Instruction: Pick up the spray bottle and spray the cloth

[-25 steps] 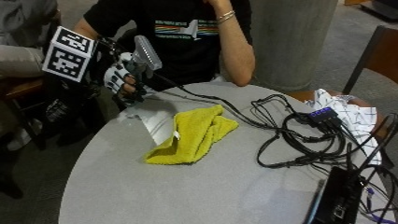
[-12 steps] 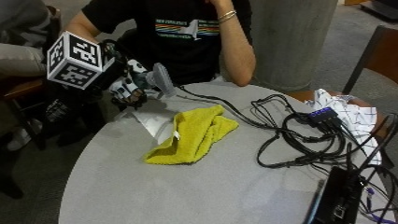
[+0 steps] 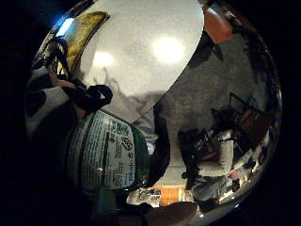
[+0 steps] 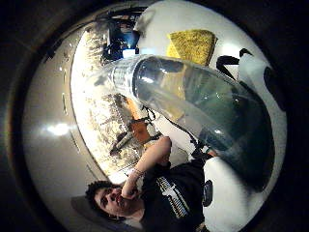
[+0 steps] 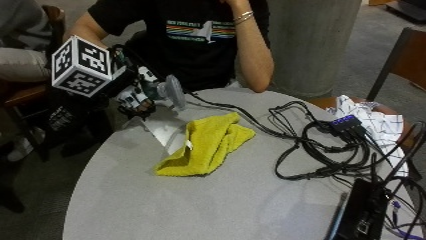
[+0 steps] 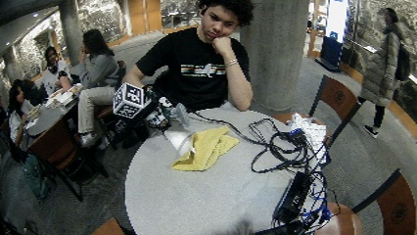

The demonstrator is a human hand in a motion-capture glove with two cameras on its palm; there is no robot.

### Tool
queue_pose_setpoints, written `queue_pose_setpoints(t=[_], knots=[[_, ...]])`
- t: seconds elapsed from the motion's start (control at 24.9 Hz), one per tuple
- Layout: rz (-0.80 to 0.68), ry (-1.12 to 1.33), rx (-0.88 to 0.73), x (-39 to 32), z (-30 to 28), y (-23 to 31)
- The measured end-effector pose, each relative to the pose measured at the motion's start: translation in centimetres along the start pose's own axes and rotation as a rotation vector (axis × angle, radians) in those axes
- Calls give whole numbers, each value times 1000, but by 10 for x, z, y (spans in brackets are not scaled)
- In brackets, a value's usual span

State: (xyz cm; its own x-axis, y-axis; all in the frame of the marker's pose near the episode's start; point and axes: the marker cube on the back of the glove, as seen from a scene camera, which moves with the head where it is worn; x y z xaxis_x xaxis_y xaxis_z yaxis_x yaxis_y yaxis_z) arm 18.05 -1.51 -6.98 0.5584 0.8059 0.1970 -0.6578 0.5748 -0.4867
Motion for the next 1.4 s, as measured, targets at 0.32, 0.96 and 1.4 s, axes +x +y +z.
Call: queue_pose_setpoints(t=[0.32,0.96,1.4], knots=[[9,-3,-4,-2,-1,1],[-215,-150,176,-17,11,9],[-989,-547,312,-121,93,29]])
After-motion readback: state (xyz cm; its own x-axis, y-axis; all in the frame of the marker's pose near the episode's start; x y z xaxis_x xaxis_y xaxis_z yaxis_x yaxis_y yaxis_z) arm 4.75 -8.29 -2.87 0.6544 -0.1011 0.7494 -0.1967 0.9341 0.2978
